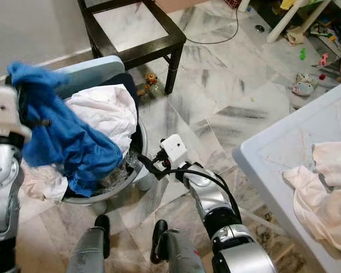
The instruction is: Hang hanger
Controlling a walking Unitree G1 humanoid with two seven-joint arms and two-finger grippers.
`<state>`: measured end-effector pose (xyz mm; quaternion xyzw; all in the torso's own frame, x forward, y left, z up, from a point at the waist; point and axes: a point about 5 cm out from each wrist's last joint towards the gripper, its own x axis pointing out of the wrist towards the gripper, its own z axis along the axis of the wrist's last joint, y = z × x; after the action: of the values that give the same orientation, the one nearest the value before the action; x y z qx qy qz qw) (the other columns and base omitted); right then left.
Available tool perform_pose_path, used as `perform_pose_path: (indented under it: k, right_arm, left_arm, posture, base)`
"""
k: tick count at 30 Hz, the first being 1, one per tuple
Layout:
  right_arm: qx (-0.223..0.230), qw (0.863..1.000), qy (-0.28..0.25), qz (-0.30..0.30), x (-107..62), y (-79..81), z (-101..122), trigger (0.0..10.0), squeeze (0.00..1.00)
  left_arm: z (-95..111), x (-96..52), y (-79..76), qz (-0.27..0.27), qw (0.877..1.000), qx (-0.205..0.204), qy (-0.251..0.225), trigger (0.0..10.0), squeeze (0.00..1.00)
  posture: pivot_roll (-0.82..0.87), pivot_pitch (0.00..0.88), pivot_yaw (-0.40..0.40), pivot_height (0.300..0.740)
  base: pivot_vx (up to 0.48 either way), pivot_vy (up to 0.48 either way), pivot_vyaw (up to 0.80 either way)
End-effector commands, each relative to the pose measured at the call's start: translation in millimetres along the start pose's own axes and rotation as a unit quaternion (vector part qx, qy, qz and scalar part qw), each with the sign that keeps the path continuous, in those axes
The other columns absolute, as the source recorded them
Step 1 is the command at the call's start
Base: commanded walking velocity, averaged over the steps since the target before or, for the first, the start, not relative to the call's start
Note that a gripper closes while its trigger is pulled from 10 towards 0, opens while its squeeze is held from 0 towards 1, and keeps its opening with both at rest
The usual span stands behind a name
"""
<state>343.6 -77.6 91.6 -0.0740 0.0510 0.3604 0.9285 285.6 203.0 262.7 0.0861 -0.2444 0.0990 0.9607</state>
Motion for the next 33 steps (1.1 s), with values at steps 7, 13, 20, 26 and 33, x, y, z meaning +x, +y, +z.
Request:
perform_pose_path:
  k: [7,13,20,26,33]
  right_arm:
    - [0.008,1.0,0.017,-0.009,-4.0,0.2,-12,10.0,0.0]
    - [0.007,1.0,0.017,-0.005,-2.8,1.7,-11,10.0,0.0]
    - [0.003,1.0,0.022,0.003,-2.5,2.4,-12,10.0,0.0]
    - [-0.002,1.0,0.022,0.006,-1.7,1.3,-10,10.0,0.0]
    - [-0.003,1.0,0.026,0.007,-1.2,3.1,-12,10.0,0.0]
  left_arm:
    - [10,-11.4,-3.1,0.037,0.985,-0.166,0.014,0.0,0.0]
    - [-41,-59.4,-6.5,0.027,0.961,-0.223,0.163,0.0,0.0]
    - [-84,-118.3,-9.6,0.02,0.927,-0.238,0.291,0.0,0.0]
    - [-96,-154.2,-10.0,0.008,0.915,-0.218,0.34,0.0,0.0]
    - [-100,-165.2,-2.2,0.004,0.919,-0.179,0.351,1.0,0.0]
  posture:
    - [0.43,0.359,-0.186,0.74]
    - [0.44,0.372,-0.197,0.74]
    - [0.44,0.383,-0.218,0.74]
    - [0.44,0.389,-0.224,0.74]
    - [0.44,0.389,-0.221,0.74]
  base:
    - [0.0,0.0,0.0]
    - [0.0,0.0,0.0]
    - [0.0,0.0,0.0]
    - [0.0,0.0,0.0]
    - [0.0,0.0,0.0]
